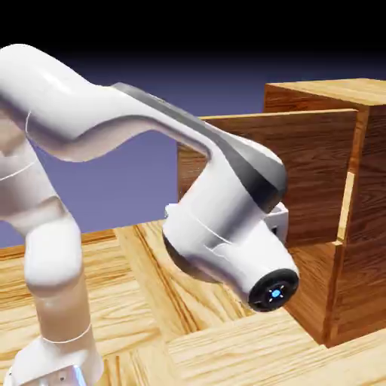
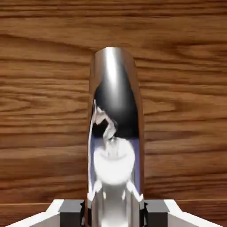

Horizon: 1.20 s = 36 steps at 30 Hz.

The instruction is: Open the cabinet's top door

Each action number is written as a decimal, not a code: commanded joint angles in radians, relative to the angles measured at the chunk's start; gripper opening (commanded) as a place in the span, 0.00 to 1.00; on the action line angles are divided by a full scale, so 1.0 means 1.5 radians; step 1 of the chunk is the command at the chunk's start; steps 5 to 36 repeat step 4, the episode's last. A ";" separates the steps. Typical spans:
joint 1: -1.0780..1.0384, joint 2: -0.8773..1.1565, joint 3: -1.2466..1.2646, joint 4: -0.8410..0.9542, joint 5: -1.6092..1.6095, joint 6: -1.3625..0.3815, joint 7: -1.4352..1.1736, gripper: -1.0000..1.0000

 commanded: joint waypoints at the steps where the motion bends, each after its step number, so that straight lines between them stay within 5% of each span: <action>1: 0.003 0.024 -0.008 0.019 -0.001 -0.023 -0.013 0.00; 4: 0.001 0.096 -0.024 0.073 -0.006 -0.091 -0.058 0.00; 36: 0.001 0.096 -0.024 0.073 -0.006 -0.091 -0.058 0.00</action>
